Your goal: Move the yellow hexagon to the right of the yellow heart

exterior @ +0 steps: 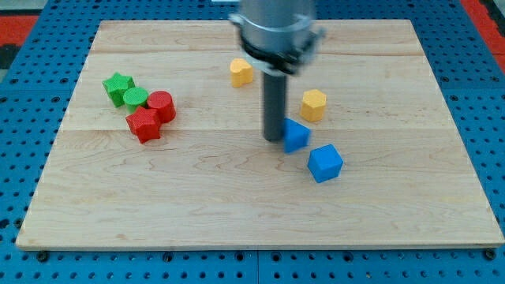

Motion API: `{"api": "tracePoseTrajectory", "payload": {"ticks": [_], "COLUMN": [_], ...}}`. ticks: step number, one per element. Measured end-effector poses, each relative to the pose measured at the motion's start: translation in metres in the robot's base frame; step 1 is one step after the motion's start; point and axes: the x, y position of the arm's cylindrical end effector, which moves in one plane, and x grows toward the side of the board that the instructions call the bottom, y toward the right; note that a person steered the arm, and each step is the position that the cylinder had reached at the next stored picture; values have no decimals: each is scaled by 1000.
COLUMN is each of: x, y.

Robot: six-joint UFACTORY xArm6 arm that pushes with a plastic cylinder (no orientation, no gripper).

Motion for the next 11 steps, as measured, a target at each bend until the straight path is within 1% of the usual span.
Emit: {"api": "tracePoseTrajectory", "payload": {"ticks": [1, 2, 3, 4, 5, 6, 7, 8, 9, 10, 11], "x": [-1, -27, -54, -70, -77, -86, -116, -96, -92, -94, -94], "y": [27, 7, 27, 31, 78, 72, -30, -30, -88, -176, -189]}}
